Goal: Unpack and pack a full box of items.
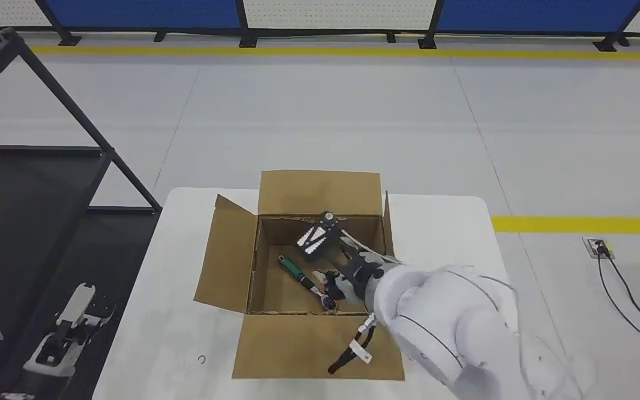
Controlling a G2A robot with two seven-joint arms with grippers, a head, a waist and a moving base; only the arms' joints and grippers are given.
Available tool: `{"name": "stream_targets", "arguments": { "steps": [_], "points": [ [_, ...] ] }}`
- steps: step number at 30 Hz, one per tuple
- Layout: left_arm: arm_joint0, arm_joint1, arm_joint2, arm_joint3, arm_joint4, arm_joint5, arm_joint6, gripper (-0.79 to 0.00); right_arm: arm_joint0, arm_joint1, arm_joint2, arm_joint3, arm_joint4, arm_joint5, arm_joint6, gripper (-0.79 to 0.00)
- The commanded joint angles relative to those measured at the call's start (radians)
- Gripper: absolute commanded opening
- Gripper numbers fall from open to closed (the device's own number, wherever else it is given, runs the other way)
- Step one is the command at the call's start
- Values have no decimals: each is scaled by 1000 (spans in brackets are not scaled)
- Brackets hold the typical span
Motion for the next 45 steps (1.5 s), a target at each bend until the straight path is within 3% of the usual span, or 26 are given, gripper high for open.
{"name": "stream_targets", "arguments": {
  "steps": [1,6,8,10,12,14,27,31,45],
  "points": [
    [12,-1,-11,2,-13,-8,-1,0,64,-24,-80,103,10,29,-3,-311],
    [27,-1,-30,10,-38,-24,-10,0,204,-94,-222,328,55,106,-36,-311],
    [29,-1,-33,13,-45,-27,-15,0,250,-126,-269,415,83,131,-53,-268],
    [31,-1,-35,16,-49,-31,-21,0,290,-159,-311,504,106,157,-73,-99],
    [32,0,-36,19,-54,-35,-27,0,326,-190,-340,594,141,168,-94,0],
    [33,0,-37,20,-55,-36,-32,0,354,-219,-365,663,170,174,-107,0],
    [33,0,-37,20,-55,-36,-32,0,343,-218,-360,669,172,172,-125,0],
    [29,0,-32,18,-50,-32,-27,0,315,-219,-339,726,204,99,-164,0],
    [32,1,-41,22,-52,-24,-14,0,421,-353,-417,1183,345,-75,-229,0]
  ]
}}
